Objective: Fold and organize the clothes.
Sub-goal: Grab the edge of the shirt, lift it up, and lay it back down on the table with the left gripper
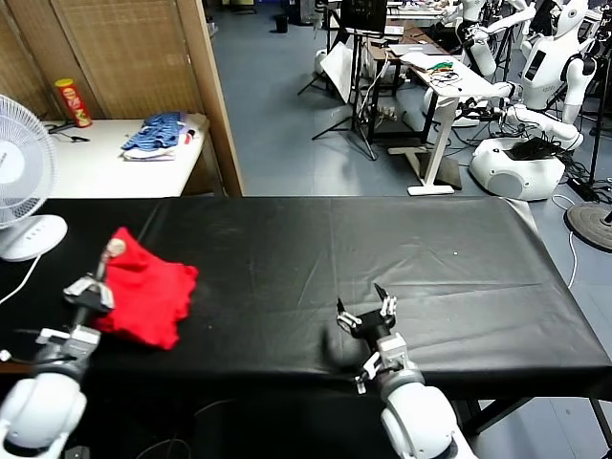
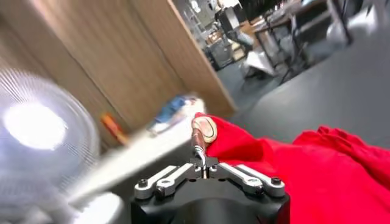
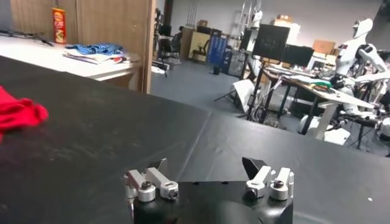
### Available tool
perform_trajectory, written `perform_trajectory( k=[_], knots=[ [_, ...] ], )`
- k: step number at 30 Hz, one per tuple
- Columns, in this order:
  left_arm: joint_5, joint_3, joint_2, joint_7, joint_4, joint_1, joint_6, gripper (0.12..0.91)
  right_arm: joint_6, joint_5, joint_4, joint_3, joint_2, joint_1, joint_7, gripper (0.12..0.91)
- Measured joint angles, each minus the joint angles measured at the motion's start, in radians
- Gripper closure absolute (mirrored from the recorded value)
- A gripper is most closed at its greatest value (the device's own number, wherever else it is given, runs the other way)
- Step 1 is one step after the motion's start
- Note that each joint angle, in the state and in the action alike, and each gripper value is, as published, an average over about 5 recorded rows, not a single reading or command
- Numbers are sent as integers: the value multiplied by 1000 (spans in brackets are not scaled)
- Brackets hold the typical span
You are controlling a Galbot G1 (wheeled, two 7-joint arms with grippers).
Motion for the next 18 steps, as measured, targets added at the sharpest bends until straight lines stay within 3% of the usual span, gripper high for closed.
perform_trajectory(
  k=[2,5,10,14,18],
  knots=[
    [45,-9,10,2,-18,7,16,886,0,0,-3,-2,3,-3,-1,227],
    [24,6,3,3,-52,9,45,886,0,0,-5,-4,5,-9,-3,227],
    [-123,115,-60,-4,-98,-2,80,886,0,7,0,2,2,-19,-10,227],
    [-261,248,-133,-33,-109,-24,115,886,-4,29,10,10,-7,-29,-27,227],
    [-385,370,-201,-48,-105,-50,100,882,-21,59,19,20,-25,-36,-62,227]
  ],
)
